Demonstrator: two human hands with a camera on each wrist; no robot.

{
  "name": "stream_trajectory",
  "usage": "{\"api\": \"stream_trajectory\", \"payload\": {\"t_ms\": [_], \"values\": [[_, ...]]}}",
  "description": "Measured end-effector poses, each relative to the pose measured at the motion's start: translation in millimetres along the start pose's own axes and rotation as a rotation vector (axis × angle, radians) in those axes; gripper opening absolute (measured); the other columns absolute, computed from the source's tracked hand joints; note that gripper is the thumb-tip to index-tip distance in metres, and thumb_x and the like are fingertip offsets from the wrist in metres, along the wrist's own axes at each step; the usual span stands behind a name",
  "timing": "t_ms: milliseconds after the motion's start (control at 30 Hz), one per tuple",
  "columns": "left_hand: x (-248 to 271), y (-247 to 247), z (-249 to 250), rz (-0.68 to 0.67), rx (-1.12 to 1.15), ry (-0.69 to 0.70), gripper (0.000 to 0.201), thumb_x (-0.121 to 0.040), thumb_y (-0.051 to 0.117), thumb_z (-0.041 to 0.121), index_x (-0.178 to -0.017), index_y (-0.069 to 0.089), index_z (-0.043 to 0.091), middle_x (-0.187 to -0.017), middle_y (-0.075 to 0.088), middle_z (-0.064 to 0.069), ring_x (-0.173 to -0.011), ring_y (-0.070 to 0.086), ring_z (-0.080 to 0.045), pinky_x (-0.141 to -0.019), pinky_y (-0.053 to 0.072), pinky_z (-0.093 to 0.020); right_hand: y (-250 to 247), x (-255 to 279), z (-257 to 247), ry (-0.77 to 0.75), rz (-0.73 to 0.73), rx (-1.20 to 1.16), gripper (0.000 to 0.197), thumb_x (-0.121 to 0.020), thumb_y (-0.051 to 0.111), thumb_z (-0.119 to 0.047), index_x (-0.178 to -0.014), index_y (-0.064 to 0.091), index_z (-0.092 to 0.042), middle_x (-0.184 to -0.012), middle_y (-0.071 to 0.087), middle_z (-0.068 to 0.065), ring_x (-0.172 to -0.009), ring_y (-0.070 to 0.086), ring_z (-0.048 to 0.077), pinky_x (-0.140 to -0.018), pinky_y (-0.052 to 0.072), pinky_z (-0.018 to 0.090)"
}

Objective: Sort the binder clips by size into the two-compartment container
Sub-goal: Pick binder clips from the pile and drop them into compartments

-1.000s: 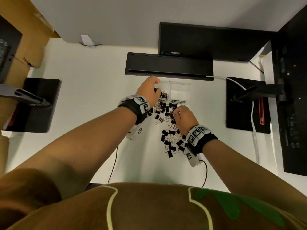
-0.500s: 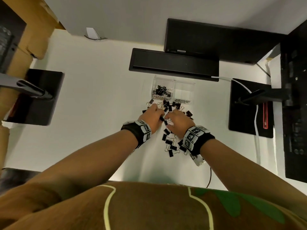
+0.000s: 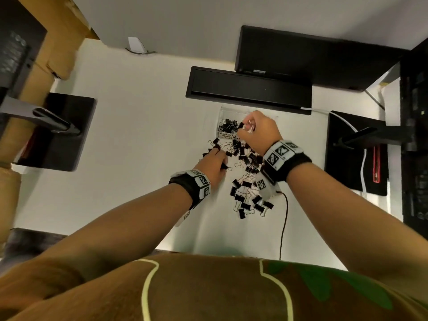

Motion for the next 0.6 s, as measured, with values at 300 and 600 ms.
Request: {"api": "stream_trajectory", "payload": {"t_ms": [300,600], "values": [[7.5,-0.7,-9.4,-0.024,0.033,-0.071,0.025,-0.086,0.058,0.012,-0.111,0.056,0.011,-0.12,0.049,-0.008,-0.098,0.058,-0.026,-0.09,0.049,-0.034,9.5,-18.8,-16.8,-0.139,-0.081,0.27,0.028,-0.09,0.053,-0.016,-0.118,0.057,-0.014,-0.126,0.056,0.003,-0.123,0.045,0.02,-0.098,0.042,0.032],[12.6,-4.2,-9.9,-0.041,-0.029,-0.013,0.018,-0.088,0.056,0.01,-0.106,0.056,0.008,-0.117,0.052,-0.009,-0.099,0.056,-0.025,-0.086,0.045,-0.03,68.6,11.1,23.1,-0.235,-0.29,0.519,0.033,-0.085,0.044,0.008,-0.115,0.057,0.0,-0.121,0.049,0.012,-0.113,0.047,0.029,-0.087,0.05,0.041]]}}
Point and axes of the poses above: each hand's wrist, its own x-axis away from the middle knuckle, its own y-axis out of the palm, z = x × y, the point moved 1 cm from there along -x, towards the middle knuckle
